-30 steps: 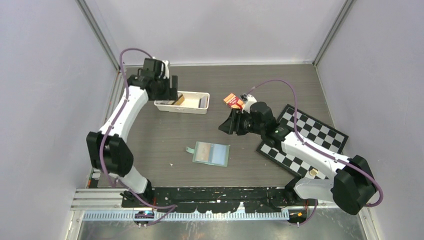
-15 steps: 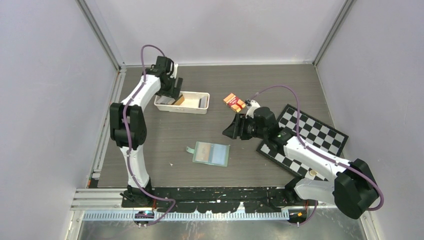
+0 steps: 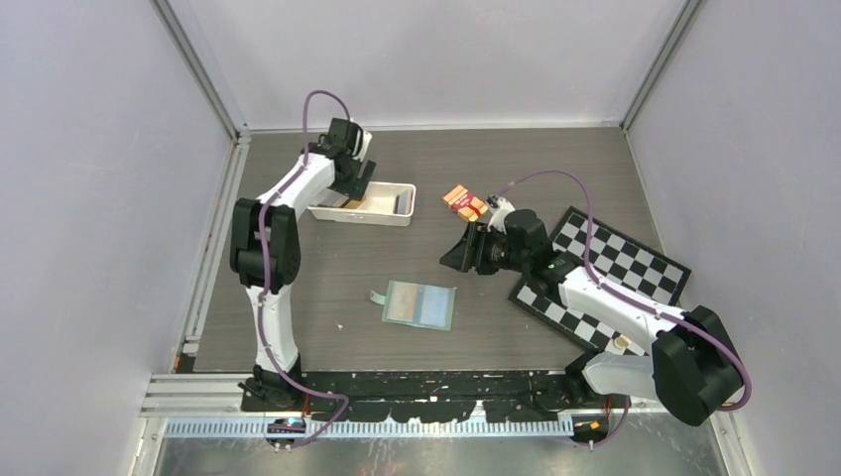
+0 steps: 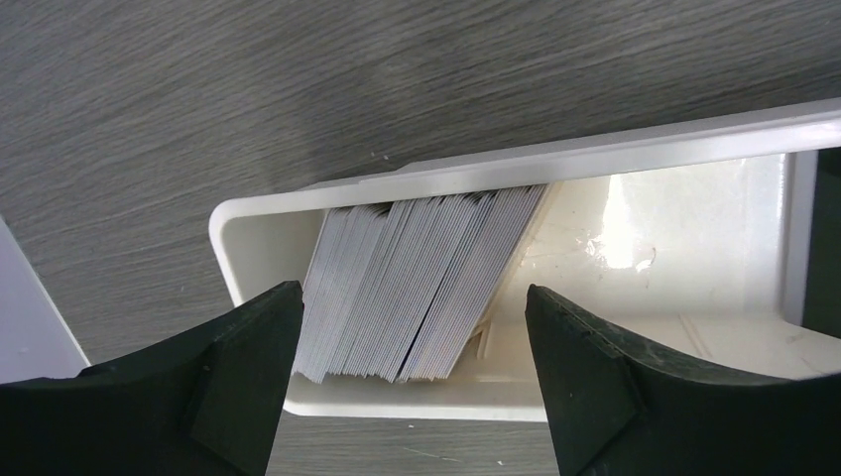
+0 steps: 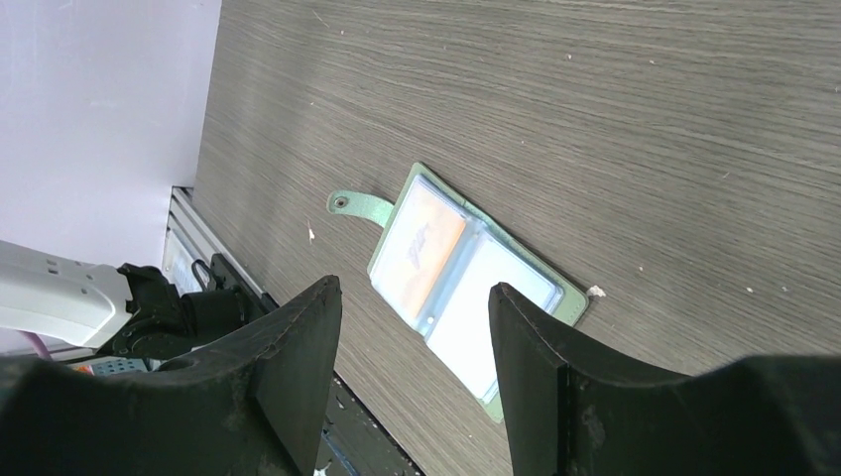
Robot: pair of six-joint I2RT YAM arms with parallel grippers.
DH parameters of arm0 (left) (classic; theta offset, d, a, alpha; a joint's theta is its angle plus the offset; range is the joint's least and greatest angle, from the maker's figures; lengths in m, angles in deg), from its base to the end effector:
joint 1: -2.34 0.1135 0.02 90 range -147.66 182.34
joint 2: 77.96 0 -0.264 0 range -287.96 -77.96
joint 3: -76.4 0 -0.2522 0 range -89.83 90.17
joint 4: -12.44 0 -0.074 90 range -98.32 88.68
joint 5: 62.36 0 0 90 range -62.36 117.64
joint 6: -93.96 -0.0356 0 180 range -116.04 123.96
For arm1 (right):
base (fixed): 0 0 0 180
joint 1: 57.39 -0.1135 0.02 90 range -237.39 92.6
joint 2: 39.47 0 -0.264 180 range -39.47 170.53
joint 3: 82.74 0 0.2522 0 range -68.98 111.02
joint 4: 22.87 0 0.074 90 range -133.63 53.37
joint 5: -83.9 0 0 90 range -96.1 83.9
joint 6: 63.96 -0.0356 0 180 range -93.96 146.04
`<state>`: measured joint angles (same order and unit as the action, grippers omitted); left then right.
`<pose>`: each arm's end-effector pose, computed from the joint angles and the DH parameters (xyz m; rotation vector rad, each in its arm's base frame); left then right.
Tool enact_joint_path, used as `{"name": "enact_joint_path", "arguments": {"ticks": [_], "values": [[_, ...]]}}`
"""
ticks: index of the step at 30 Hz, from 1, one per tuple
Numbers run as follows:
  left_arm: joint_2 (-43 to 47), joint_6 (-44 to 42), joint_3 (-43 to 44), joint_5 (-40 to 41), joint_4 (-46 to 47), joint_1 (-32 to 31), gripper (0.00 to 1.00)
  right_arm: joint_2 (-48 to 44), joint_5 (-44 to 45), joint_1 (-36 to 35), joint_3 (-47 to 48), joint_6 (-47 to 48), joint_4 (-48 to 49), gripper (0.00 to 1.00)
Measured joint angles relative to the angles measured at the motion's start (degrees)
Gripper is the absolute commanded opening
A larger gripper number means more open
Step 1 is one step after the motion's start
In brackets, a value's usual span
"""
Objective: Put the credit cards into the card holder
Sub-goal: Pick up the credit card from the storage box.
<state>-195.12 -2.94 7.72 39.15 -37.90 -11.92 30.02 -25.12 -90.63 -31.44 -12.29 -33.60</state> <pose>0.4398 -0.1045 0.2323 0.3888 2.5044 0.2054 0.2122 0.1530 0.2300 -0.1211 2.2365 1.0719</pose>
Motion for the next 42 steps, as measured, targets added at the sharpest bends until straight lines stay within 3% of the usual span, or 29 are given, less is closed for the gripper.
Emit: {"name": "enact_joint_path", "arguments": {"ticks": [21,42], "values": [[-2.51,-4.13,-2.34,11.69,2.73,-3.1,0.83,0.0,-2.01,1.88,-1.88,-2.45,2.69,0.61],[-0.79,-4.17,-4.17,11.89,3.34,-3.37,0.52,0.02,-3.21,1.99,-2.54,-3.93,3.52,0.6]]}}
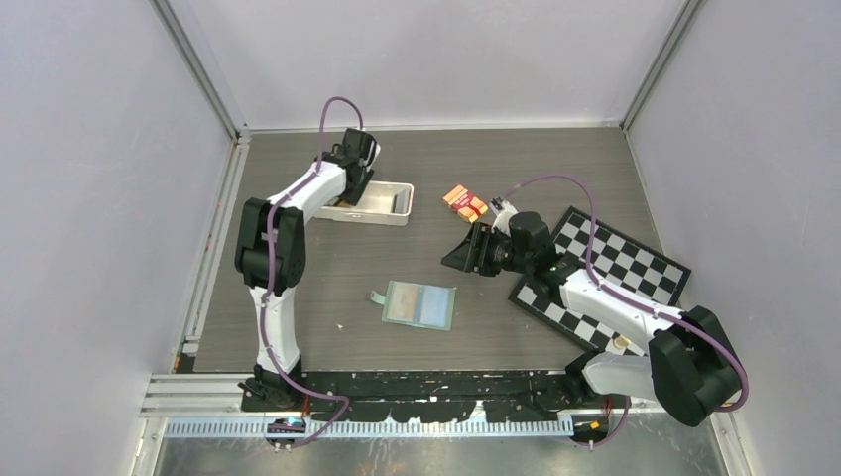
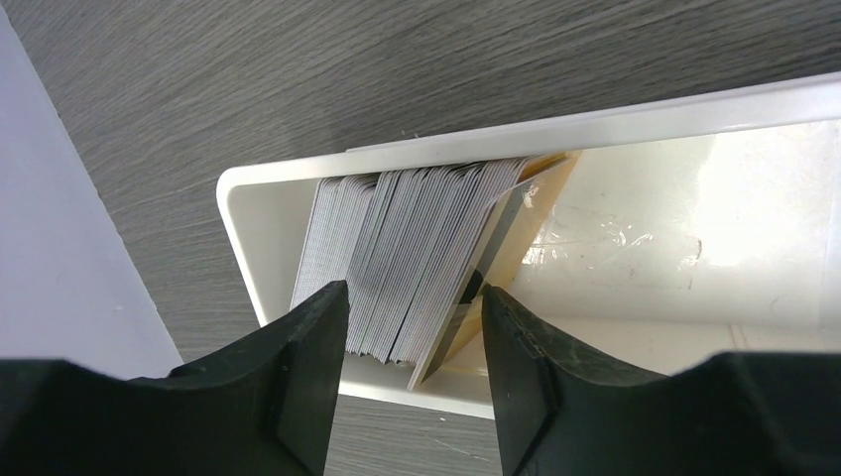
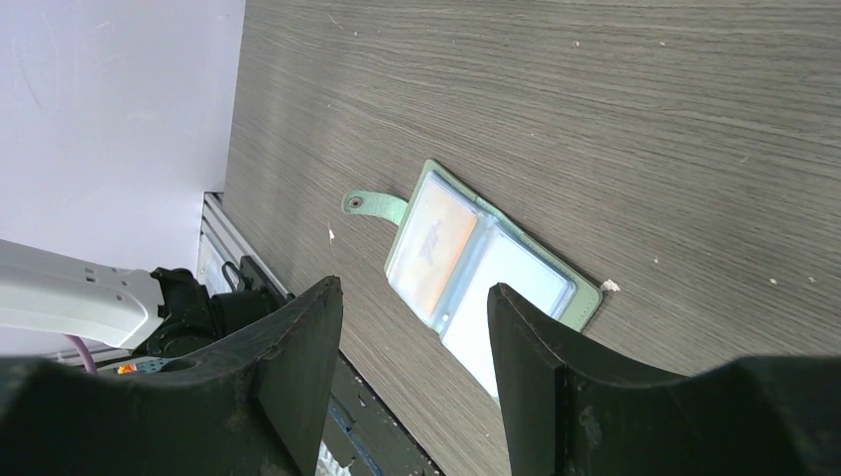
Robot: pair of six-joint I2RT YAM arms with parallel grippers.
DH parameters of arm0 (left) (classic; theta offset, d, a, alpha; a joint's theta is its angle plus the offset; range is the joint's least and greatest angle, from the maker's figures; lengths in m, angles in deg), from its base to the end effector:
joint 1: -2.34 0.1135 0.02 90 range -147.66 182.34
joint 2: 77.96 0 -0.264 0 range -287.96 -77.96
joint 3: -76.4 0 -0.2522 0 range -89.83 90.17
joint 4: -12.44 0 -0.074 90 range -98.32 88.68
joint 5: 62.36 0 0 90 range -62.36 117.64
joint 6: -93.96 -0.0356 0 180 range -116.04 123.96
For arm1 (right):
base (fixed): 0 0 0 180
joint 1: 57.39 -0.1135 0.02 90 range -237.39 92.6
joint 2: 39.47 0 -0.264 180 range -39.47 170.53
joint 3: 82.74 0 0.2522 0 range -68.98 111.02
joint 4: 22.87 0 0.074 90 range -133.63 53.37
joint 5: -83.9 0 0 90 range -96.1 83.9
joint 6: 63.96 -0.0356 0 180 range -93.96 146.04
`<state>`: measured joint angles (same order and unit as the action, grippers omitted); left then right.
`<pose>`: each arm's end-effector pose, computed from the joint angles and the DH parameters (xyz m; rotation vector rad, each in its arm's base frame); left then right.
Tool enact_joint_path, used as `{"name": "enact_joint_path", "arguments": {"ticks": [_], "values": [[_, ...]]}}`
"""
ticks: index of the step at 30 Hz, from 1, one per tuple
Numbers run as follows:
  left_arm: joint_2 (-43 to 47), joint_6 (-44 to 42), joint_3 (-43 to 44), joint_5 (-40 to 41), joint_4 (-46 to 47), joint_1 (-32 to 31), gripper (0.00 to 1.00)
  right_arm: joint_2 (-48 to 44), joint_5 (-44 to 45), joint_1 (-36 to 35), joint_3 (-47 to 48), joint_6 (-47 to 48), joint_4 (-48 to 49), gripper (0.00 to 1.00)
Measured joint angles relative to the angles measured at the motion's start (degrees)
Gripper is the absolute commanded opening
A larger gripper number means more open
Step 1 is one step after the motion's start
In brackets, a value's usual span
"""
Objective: Put the credit cards into the card holder
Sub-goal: Pick up the credit card from the storage box.
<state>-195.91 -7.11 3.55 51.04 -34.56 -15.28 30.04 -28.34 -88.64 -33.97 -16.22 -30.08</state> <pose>0.4316 -0.1222 0.2092 0.4784 2.4785 0.4794 0.2135 0.1453 0.2214 -0.0484 2.2400 1.1512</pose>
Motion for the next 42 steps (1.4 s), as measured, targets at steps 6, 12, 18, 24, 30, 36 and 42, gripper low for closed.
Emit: {"name": "enact_joint_path", "arguments": {"ticks": [6,12,18,24,30,36,42], "values": [[0.48,-0.17,-0.35,0.0,0.0,-0.02,0.51,0.0,-0.22,0.0,0.0,-0.15,0.37,0.6],[2.03,-1.03,-0.63,0.2,0.0,-0.04,0.48,0.24,-0.44,0.0,0.0,-0.17,0.66,0.6],[2.95,-1.42,-0.63,0.11,0.0,-0.13,0.32,0.92,-0.7,0.0,0.0,-0.22,0.83,0.6],[2.97,-1.49,-0.98,-0.72,-0.04,-1.01,0.13,1.62,-0.92,0.0,0.0,-0.39,1.22,0.59],[3.89,-1.36,-2.1,-2.32,-0.02,-1.4,0.02,1.77,-1.09,0.0,0.0,-0.42,1.38,0.59],[6.38,-0.24,-2.47,-5.07,-1.44,-1.38,0.0,1.77,-1.42,0.0,0.0,-0.42,1.62,0.59],[10.1,2.14,-2.45,-8.76,-5.25,-1.09,0.0,1.77,-1.46,0.0,0.0,-0.39,1.55,0.59]]}}
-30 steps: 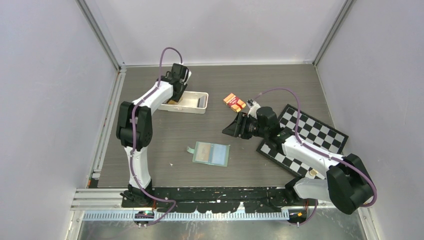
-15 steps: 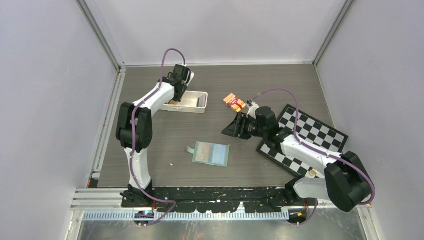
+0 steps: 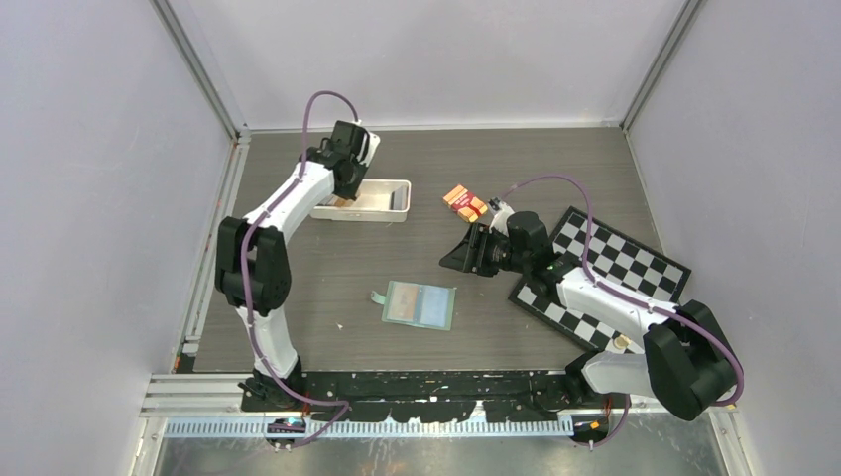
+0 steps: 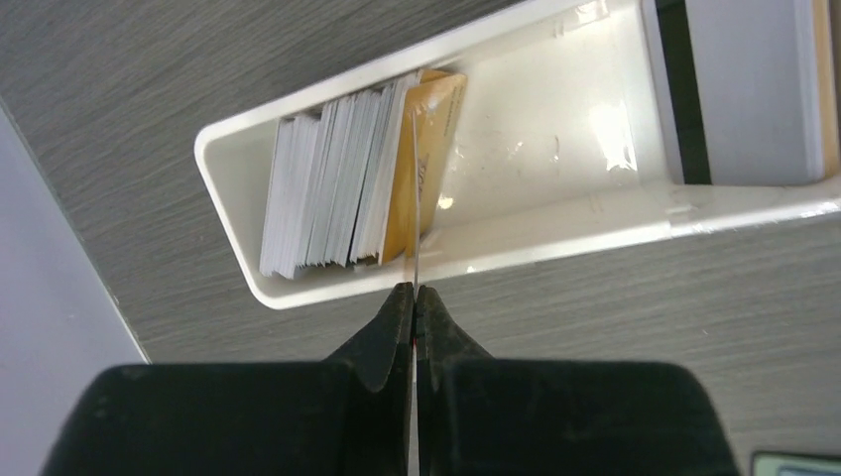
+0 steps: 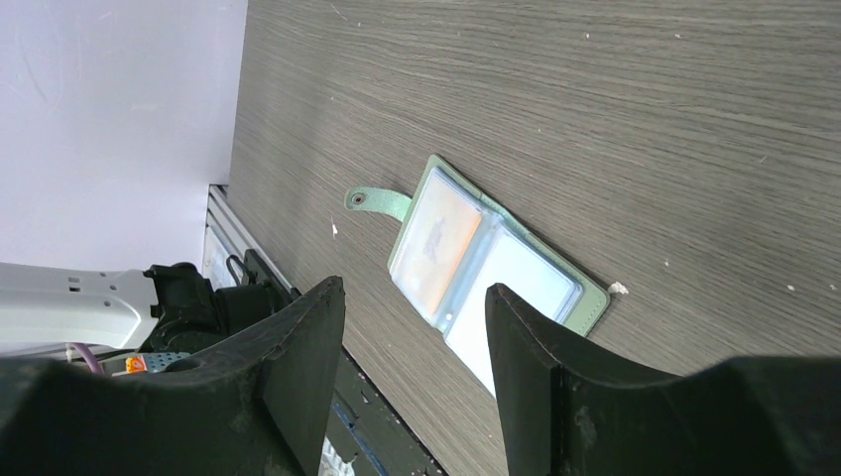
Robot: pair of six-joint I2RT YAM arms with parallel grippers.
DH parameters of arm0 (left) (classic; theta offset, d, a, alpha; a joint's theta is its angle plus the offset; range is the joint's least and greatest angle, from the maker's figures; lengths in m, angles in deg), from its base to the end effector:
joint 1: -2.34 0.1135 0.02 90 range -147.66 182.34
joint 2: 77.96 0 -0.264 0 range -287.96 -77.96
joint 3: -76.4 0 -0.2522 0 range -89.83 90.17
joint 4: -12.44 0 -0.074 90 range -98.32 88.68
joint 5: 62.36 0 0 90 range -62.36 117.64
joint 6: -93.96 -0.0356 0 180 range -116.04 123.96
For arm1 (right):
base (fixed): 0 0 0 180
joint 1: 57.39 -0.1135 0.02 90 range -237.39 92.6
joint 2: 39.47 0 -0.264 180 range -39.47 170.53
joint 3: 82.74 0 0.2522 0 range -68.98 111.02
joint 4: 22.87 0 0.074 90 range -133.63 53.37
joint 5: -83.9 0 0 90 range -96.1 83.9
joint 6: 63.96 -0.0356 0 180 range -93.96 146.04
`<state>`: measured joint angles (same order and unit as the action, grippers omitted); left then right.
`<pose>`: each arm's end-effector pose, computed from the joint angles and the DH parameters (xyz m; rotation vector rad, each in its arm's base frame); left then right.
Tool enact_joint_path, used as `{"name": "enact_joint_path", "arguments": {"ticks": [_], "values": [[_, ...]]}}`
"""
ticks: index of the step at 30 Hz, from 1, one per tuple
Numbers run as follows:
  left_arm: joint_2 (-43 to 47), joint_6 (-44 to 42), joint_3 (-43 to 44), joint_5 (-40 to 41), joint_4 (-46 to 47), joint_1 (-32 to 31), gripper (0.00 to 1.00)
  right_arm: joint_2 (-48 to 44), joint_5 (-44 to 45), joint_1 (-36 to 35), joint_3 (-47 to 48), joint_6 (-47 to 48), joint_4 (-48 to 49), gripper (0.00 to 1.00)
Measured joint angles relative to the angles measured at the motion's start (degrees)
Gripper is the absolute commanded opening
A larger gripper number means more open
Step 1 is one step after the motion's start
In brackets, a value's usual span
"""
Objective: Put the credit cards into the card holder
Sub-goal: Pick up the credit card from the storage box.
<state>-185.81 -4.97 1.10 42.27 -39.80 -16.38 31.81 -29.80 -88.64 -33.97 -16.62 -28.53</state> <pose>0.3953 -0.1245 0.2617 0.5020 2.4596 0.2541 0.2168 0.1483 0.2167 -0.0572 2.2502 1.1785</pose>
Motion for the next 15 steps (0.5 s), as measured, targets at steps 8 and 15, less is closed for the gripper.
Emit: {"name": "enact_joint_path", "arguments": {"ticks": [8,15], "values": [[6.93,5.7,-1.86,-7.13,-4.66,0.04,0.0,-2.08,1.05,0.07,0.09,1.53,-2.64,0.59],[24.13,11.3,-11.1,-18.45,-1.88,-1.53,0.0,-9.33,2.73,0.26,0.13,3.85,-3.8,0.6]]}}
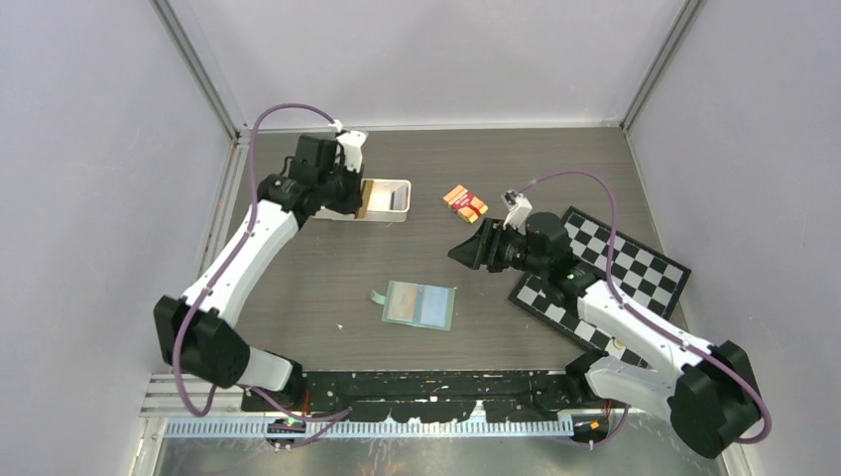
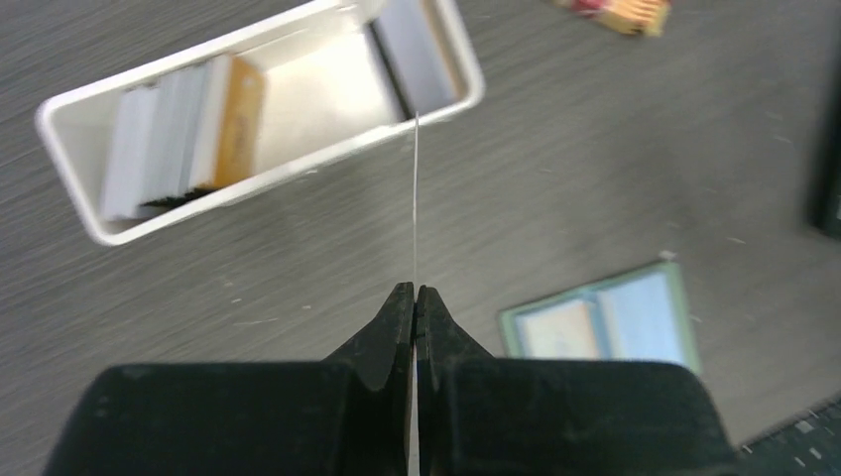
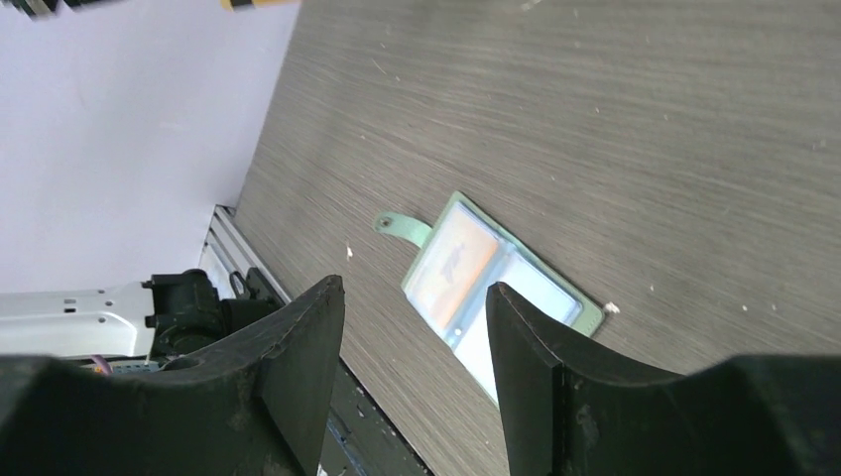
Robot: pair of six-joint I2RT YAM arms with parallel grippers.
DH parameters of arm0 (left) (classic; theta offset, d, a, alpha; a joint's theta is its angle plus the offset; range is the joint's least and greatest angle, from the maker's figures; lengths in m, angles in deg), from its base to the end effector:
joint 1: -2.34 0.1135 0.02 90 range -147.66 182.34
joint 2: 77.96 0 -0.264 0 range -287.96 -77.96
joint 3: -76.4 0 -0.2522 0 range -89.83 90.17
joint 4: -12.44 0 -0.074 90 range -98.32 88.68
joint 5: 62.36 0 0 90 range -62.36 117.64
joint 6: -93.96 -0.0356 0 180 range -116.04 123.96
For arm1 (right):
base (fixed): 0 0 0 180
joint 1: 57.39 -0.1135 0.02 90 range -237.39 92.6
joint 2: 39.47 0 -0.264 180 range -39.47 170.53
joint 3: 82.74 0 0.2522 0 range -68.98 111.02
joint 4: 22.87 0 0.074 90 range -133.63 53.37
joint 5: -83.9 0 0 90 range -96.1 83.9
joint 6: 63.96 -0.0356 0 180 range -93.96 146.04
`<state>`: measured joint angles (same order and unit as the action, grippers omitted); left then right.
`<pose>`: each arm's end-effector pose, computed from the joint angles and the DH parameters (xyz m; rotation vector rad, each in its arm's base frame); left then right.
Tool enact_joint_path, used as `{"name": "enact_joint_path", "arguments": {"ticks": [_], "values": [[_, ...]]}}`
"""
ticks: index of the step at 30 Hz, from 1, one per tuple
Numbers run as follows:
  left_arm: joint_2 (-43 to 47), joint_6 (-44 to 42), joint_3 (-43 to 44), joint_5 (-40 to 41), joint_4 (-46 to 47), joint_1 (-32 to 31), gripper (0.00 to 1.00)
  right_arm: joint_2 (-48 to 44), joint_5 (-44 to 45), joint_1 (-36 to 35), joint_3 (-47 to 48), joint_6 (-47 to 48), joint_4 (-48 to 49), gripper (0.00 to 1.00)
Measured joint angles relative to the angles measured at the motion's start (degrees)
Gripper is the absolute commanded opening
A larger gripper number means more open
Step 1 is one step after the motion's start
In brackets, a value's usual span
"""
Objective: Put the credit cards into the card holder
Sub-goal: Pick up the credit card from the storage box, then insert the credit card into the card holder.
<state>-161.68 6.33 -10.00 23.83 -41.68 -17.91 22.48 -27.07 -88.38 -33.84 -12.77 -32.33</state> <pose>0.2976 -0.1123 0.3428 0.3989 2.3231 -0.2719 0.1997 0.1348 0.2485 -0.1162 2.1192 1.1248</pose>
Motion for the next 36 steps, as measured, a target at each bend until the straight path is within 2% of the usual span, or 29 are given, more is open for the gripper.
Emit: {"name": "enact_joint_path", "arguments": {"ticks": [5,13,18,24,28,34,36], "values": [[6.95,2.38,-5.7,-11.17,3.52,-3.37,0.0,-5.68,0.44,0.0,0.0,1.18,0.28,0.62],[9.4,8.44,-14.1,-32.72,12.13,-9.33,0.0,-6.56,-5.35,0.0,0.0,-2.16,7.34,0.62],[10.88,11.23,-15.93,-39.1,16.15,-10.91,0.0,-5.97,-9.07,0.0,-0.02,-6.03,14.99,0.62],[12.96,14.1,-17.4,-42.36,20.94,-10.91,0.0,-4.02,-10.93,-0.02,-0.13,-7.74,17.59,0.61],[13.25,15.37,-17.86,-43.39,22.82,-10.91,0.0,-3.26,-11.93,-0.02,-0.15,-8.31,18.47,0.5],[13.25,17.14,-18.97,-43.95,24.46,-10.93,0.02,0.17,-15.21,-1.03,-0.11,-10.08,22.05,0.05],[13.2,17.38,-19.3,-42.73,23.91,-10.75,0.25,1.36,-15.87,-1.11,-0.11,-10.69,22.71,0.01]]}}
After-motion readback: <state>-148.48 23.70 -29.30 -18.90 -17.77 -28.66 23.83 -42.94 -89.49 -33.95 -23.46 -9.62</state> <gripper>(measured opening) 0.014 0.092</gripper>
